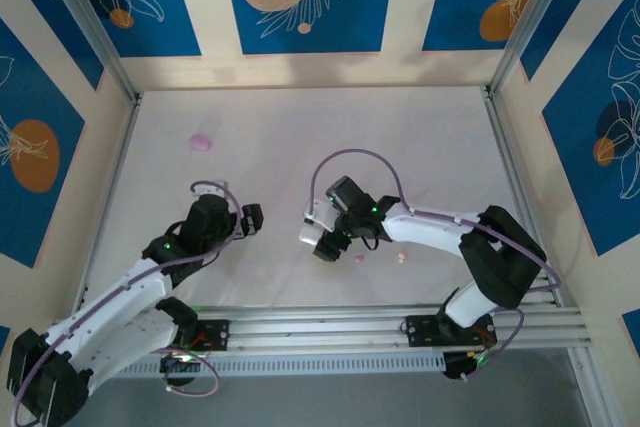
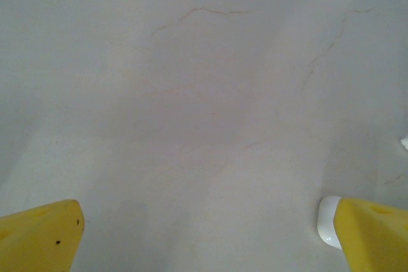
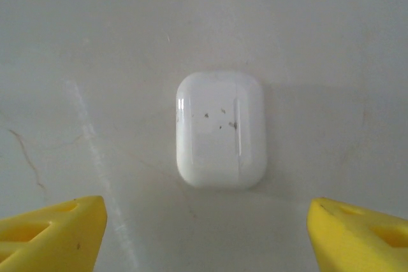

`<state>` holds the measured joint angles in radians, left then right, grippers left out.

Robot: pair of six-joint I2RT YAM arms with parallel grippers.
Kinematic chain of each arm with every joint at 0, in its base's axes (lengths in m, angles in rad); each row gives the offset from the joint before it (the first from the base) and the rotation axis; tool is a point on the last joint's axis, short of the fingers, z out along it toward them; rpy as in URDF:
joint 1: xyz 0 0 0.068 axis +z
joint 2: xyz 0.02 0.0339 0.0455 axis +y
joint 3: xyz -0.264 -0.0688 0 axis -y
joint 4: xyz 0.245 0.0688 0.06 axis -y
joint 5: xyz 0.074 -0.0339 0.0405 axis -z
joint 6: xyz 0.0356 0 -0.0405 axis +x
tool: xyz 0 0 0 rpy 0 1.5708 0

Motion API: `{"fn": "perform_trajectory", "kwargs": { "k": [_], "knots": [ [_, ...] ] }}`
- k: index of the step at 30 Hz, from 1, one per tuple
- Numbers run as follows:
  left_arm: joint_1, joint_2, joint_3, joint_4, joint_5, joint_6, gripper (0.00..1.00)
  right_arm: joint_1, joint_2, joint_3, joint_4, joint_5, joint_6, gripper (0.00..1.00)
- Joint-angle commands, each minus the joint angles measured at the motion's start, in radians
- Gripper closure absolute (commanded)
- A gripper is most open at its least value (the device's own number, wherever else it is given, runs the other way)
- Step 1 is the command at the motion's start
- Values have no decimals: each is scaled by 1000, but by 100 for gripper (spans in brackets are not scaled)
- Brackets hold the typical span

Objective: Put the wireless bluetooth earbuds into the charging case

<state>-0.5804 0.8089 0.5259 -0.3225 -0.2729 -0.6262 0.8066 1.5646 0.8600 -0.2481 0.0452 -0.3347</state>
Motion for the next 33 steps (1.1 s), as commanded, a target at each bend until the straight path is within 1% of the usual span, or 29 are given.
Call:
{"fn": "perform_trajectory", "kwargs": {
  "k": [1, 3, 5, 12, 16, 19, 22, 25, 27, 29, 31, 33],
  "knots": [
    [18, -34, -24, -10, 7, -4, 0, -26, 61, 73, -38, -55, -163, 18],
    [22, -40, -27, -12, 5, 1, 0, -38, 95, 97, -55, -96, -176, 20],
    [25, -40, -25, -12, 5, 6, 0, -40, 120, 111, -64, -108, -185, 21],
    [37, -24, -22, -2, 19, 11, 0, -32, 205, 175, -98, -63, -190, 22],
    [42, -16, -20, 1, 26, 8, 0, -26, 248, 212, -132, -54, -194, 27],
    [44, -16, -21, -1, 24, 2, 0, -16, 284, 241, -158, -36, -195, 32],
    [45, -19, -23, -7, 25, -2, 0, -2, 299, 245, -160, -10, -197, 34],
    [47, -25, -24, -10, 25, -2, 0, 8, 296, 236, -161, -15, -211, 36],
    [47, -29, -25, -10, 27, -3, 0, 11, 294, 232, -163, -18, -214, 44],
    [48, -31, -24, -10, 35, -3, 0, 12, 289, 229, -161, -14, -208, 47],
    [48, -35, -24, -5, 48, -6, 0, 11, 273, 219, -148, -16, -194, 55],
    [48, -42, -24, 7, 70, -8, 2, 11, 228, 194, -114, -23, -163, 56]
  ]
}}
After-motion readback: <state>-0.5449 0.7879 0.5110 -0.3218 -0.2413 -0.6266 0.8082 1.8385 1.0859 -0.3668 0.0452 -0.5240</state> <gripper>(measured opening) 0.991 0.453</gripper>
